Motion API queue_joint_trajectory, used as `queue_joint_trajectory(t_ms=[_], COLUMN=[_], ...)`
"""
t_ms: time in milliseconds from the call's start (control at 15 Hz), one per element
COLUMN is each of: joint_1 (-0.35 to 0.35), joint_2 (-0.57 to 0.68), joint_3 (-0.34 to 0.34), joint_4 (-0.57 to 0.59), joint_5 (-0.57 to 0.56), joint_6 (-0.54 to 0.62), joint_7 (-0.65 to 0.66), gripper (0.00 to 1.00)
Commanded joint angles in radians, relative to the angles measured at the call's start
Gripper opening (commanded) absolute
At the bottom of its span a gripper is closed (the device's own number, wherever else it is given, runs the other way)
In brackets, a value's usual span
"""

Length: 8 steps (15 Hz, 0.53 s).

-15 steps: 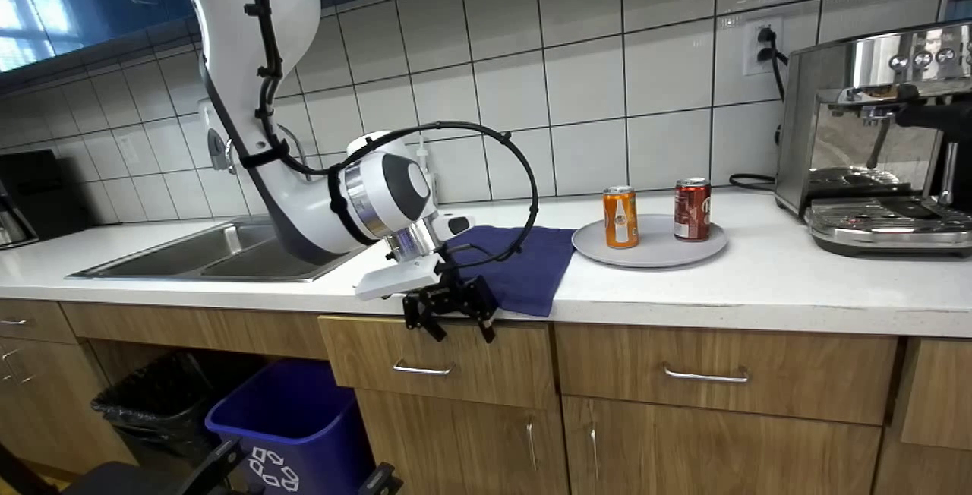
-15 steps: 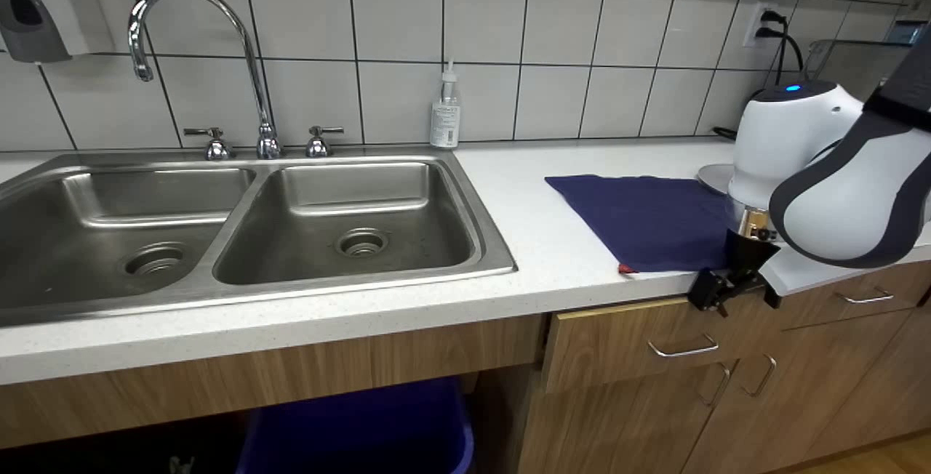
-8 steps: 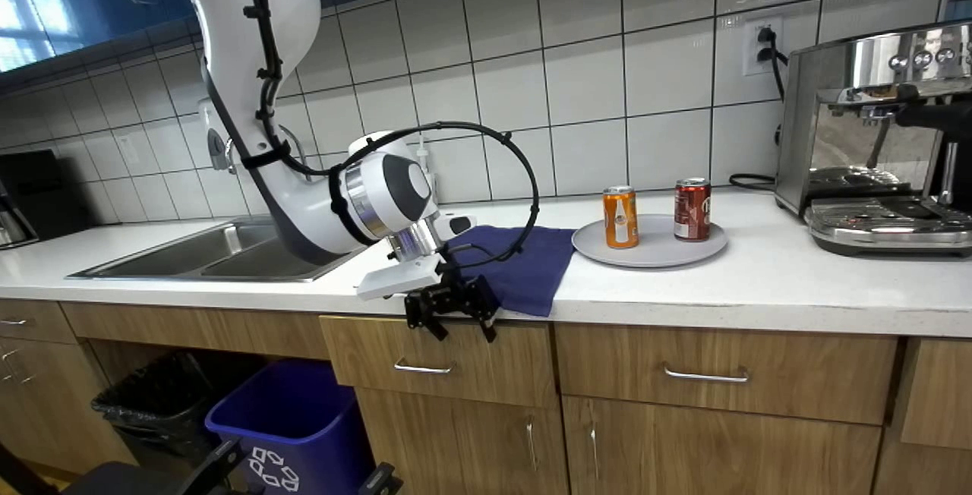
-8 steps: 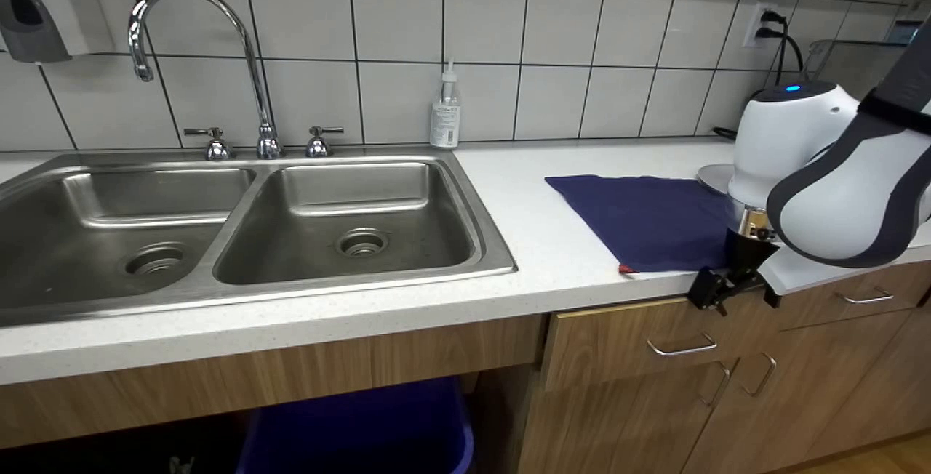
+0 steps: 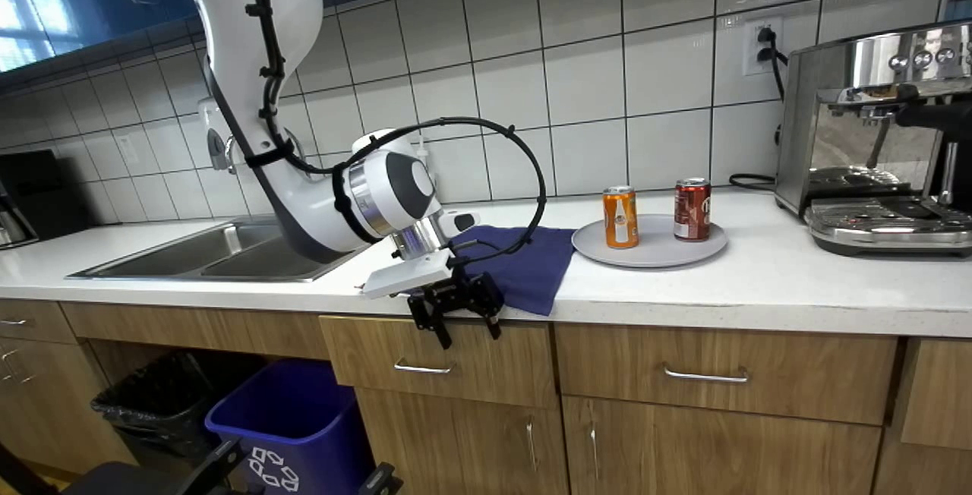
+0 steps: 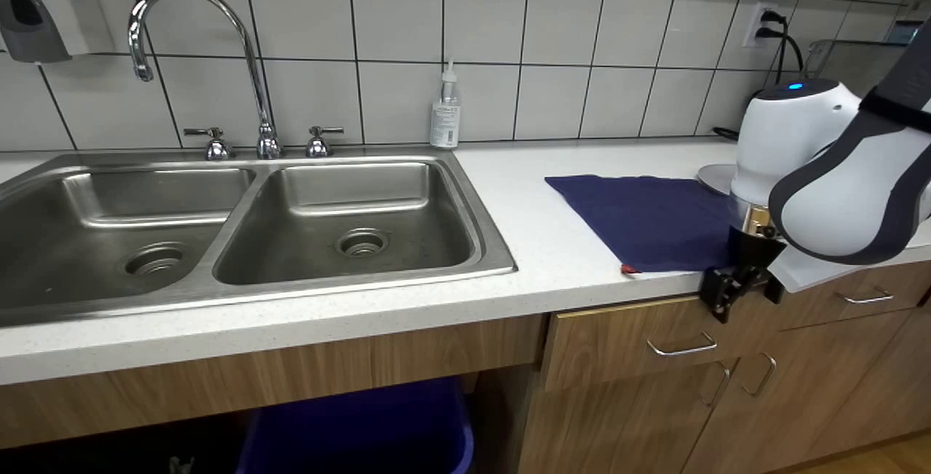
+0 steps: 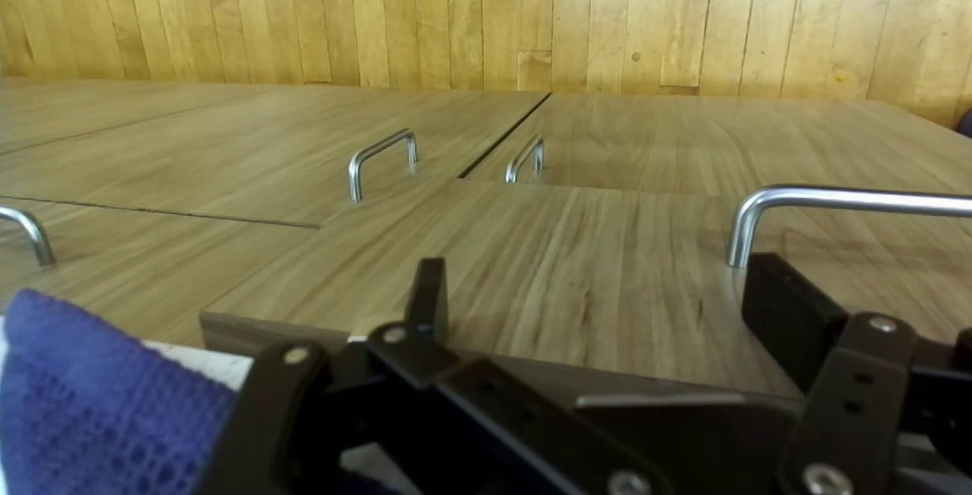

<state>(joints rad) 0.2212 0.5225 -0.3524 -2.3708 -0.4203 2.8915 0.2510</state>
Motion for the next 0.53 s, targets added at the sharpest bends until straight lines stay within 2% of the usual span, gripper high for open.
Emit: queue_joint_trajectory(t_ms=[0, 467], joint_1=[-0.032, -0.069], joint_2=[-0.035, -0.078], joint_3=[0.013, 0.034], joint_4=[0.000, -0.018], joint_5=[0.004, -0.012], joint_6=[-0.053, -0.143], joint_7=[-0.096, -0.207], gripper=[1.00, 1.00])
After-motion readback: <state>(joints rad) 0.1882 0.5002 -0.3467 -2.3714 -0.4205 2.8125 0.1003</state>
